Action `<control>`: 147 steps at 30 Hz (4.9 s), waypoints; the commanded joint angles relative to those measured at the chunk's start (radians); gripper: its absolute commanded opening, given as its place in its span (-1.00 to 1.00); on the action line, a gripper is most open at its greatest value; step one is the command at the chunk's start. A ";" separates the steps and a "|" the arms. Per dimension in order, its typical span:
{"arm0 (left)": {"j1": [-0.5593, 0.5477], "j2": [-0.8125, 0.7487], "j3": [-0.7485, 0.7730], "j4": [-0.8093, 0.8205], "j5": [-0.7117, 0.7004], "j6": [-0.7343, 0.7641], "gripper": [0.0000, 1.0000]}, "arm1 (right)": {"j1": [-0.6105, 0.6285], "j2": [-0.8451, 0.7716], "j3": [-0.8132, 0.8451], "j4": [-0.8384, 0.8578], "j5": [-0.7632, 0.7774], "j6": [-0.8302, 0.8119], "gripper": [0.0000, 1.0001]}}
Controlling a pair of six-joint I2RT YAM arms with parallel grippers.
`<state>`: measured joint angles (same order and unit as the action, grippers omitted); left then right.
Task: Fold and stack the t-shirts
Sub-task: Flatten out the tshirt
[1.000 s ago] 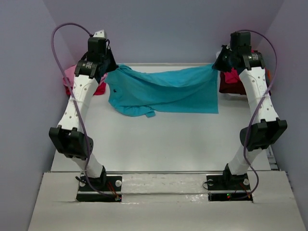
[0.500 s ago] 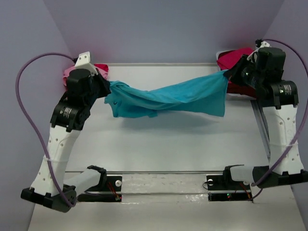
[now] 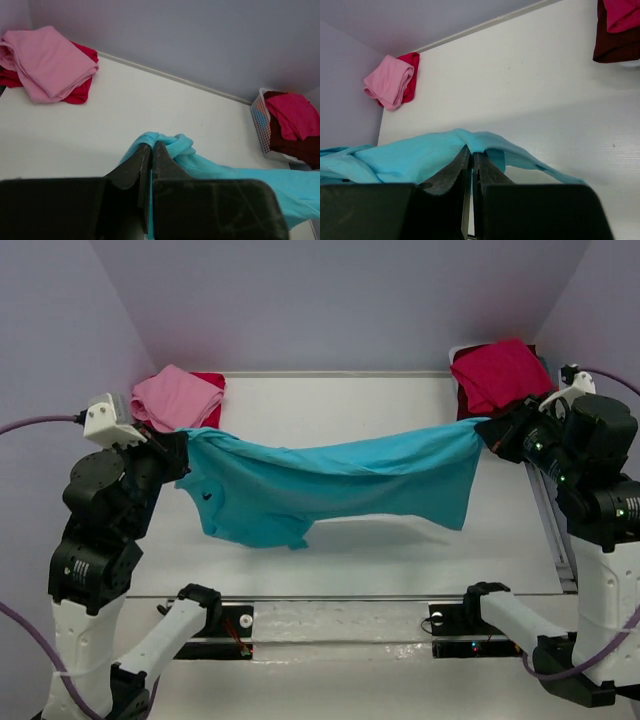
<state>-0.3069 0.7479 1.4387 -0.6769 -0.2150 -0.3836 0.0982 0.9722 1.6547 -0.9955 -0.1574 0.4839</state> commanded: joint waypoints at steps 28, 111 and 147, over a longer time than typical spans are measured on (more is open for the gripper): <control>0.049 -0.280 0.065 -0.016 -0.001 0.042 -0.89 | -0.003 -0.290 -0.012 -0.117 0.085 0.018 -0.86; 0.166 1.257 0.498 0.266 0.169 0.098 -0.89 | -0.021 1.109 0.517 0.080 0.122 0.018 -0.86; 0.108 1.274 0.302 0.328 0.210 -0.003 0.58 | -0.111 1.168 0.369 0.132 -0.097 0.018 0.41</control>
<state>-0.1215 2.2967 1.9892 -0.3775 -0.0059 -0.3721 -0.0288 2.3329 2.1723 -0.8734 -0.2390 0.5125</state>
